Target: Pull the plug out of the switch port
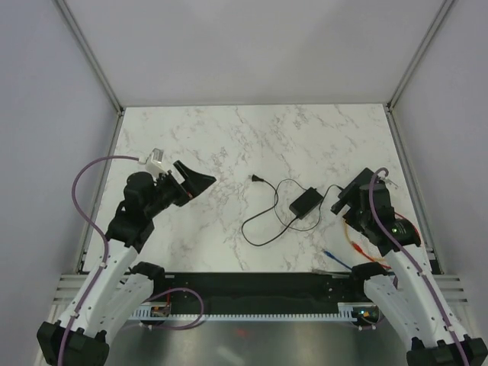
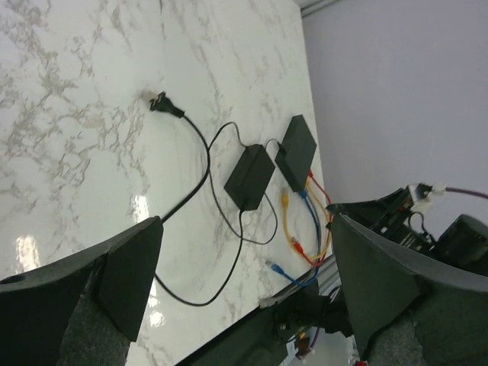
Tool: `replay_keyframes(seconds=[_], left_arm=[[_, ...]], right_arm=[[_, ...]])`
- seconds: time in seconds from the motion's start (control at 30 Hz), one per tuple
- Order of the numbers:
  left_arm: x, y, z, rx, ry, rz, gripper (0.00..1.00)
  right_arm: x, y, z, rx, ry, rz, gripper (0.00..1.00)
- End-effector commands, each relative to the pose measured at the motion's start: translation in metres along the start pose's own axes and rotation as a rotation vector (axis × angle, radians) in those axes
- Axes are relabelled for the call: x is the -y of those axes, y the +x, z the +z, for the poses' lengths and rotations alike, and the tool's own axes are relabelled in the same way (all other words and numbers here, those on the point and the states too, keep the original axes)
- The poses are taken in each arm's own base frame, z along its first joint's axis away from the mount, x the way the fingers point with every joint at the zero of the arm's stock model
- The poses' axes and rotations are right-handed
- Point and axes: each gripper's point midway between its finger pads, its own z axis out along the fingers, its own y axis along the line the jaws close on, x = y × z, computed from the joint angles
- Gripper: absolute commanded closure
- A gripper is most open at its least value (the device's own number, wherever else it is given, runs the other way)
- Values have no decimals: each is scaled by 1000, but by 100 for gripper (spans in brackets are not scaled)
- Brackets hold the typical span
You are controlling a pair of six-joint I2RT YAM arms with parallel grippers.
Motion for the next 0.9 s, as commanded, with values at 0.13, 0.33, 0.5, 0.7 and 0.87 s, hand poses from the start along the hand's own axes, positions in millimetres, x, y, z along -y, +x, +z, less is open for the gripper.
replay_keyframes(seconds=[0.13,0.33,0.5,0.7,0.87], left_arm=[[5,0,-8,-44,-8,92,0],[9,4,-15,-159,-63,131,0],[16,11,-19,-213,-16,180,0],[4,24,-17,-270,-41,142,0],[13,20,-19,-291,-8,234,13]], right_arm=[[-25,-28,-3,-106,73,-216,2],[-45,-39,26,-174,81,-295,2],[-72,-71,65,-174,127,-329,9],[-86,-89,113,-210,203,-272,21],[-79,-85,140,-247,264,-185,32]])
